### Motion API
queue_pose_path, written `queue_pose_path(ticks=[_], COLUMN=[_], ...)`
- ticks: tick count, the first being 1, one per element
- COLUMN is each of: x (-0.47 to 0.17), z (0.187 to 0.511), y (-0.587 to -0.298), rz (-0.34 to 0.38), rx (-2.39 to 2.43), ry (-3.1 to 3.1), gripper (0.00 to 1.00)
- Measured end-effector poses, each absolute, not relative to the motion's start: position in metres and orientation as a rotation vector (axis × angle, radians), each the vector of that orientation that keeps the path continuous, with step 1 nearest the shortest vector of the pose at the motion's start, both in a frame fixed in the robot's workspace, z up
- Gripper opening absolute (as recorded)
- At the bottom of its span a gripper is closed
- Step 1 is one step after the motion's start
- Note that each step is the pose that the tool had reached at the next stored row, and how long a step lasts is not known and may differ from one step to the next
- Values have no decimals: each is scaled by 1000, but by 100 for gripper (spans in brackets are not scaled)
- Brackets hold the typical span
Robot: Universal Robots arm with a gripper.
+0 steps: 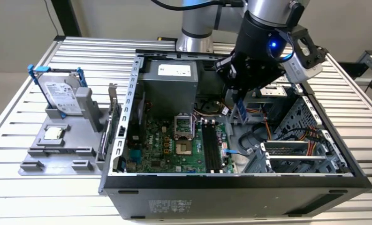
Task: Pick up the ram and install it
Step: 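Insert the ram into the slot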
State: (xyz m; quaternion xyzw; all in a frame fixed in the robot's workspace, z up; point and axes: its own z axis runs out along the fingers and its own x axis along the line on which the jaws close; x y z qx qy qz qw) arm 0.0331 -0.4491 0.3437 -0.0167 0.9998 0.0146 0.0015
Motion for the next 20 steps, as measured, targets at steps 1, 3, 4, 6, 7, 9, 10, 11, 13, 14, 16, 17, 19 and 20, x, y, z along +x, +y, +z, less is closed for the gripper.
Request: queue_pose_path(ticks=[1,3,4,6,7,9,10,11,13,14,16,17,19,20], x=[33,33,33,33,33,33,33,33,33,33,33,33,33,33], z=[343,343,342,342,341,341,340,340,340,339,339,338,338,337], y=[-449,-449,-449,-449,-449,-449,-449,-449,-449,-449,-449,-449,-449,-449], rz=[46,46,46,46,46,45,45,45,45,46,45,45,46,46], rx=[-52,-53,-53,-53,-53,-53,-52,-52,-53,-53,-53,-53,-52,-53], ry=[3138,3138,3138,3138,3138,3138,3138,3138,3138,3138,3138,3138,3138,3138], gripper=[0,0,0,0,0,0,0,0,0,0,0,0,0,0])
